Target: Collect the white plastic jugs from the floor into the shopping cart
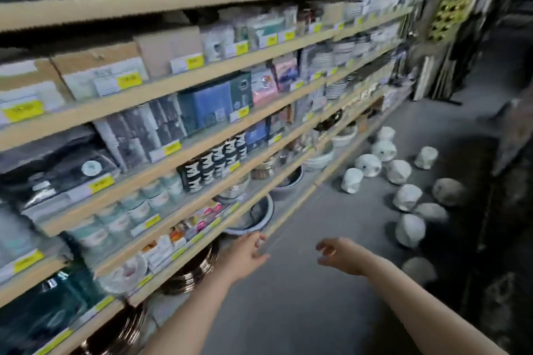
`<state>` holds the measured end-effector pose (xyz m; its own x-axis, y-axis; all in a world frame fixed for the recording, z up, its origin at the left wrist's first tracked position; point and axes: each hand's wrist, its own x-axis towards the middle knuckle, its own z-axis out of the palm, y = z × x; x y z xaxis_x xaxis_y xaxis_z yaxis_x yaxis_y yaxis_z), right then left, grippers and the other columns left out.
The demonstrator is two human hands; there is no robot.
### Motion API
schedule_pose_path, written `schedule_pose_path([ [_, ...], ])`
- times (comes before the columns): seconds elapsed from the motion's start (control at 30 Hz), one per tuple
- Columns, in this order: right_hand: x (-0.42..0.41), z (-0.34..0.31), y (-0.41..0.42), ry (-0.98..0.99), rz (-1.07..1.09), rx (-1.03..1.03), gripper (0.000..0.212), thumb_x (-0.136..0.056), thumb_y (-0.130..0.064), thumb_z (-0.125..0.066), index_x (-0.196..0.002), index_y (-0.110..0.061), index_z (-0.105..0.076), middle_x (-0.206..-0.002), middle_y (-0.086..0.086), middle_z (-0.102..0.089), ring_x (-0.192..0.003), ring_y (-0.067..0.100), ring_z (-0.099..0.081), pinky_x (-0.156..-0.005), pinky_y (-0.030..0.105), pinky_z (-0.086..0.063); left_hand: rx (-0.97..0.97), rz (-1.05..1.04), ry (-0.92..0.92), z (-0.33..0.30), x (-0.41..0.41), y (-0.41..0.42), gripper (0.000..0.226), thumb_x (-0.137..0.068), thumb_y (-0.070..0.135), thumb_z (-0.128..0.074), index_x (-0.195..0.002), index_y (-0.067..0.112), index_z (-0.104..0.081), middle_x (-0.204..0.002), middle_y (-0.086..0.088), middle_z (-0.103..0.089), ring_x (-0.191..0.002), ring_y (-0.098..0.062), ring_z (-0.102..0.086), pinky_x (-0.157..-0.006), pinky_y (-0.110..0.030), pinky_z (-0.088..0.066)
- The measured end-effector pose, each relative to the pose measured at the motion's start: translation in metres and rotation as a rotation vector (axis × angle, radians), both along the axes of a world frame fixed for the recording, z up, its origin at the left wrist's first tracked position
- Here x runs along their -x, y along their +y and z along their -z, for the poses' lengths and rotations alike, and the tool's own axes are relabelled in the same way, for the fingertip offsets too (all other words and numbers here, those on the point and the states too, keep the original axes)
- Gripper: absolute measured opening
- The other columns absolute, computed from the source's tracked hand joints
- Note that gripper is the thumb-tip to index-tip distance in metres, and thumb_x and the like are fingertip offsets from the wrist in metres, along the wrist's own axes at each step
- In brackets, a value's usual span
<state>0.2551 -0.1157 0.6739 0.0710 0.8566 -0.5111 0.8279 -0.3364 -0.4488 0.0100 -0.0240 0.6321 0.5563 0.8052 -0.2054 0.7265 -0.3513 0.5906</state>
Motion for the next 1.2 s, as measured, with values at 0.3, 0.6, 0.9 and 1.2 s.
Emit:
schedule_pose_path([
  [0.3,-0.181,0.05,0.03,0.024,0.275,0.037,0.045,-0.088,-0.037,-0.06,-0.129,-0.021,-0.051,-0.118,0.0,-0.056,-0.106,0.015,-0.056,-0.089,0.023,-0.043,0.012,0.229,0.062,0.024,-0.186,0.091,0.04,-0.086,0.031,-0.065,-0.123,0.02,-0.053,-0.102,0.007,-0.05,-0.081,-0.012,-0.054,-0.086,-0.028,-0.047],
  [0.6,-0.349,0.099,0.113,0.051,0.552,0.093,0.049,-0.086,-0.038,-0.062,-0.131,-0.025,-0.049,-0.13,-0.003,-0.056,-0.111,0.013,-0.057,-0.091,0.022,-0.043,0.057,0.461,0.08,0.056,-0.399,0.226,0.045,-0.088,0.037,-0.061,-0.129,0.025,-0.047,-0.125,0.007,-0.051,-0.108,-0.009,-0.055,-0.091,-0.023,-0.041],
  [0.9,-0.485,0.128,0.146,0.08,0.803,0.051,0.047,-0.086,-0.032,-0.064,-0.13,-0.023,-0.051,-0.124,0.002,-0.056,-0.112,0.015,-0.056,-0.092,0.022,-0.042,0.057,0.709,0.137,0.084,-0.589,0.306,0.045,-0.088,0.04,-0.06,-0.129,0.029,-0.045,-0.121,0.009,-0.049,-0.111,-0.009,-0.053,-0.095,-0.031,-0.045],
  [1.2,-0.597,0.186,0.151,0.173,0.991,0.104,0.053,-0.088,-0.033,-0.06,-0.137,-0.022,-0.042,-0.134,0.004,-0.048,-0.125,0.017,-0.047,-0.103,0.025,-0.037,0.111,0.924,0.246,0.13,-0.754,0.345,0.047,-0.088,0.036,-0.061,-0.132,0.025,-0.045,-0.124,0.006,-0.048,-0.115,-0.009,-0.05,-0.1,-0.031,-0.04],
])
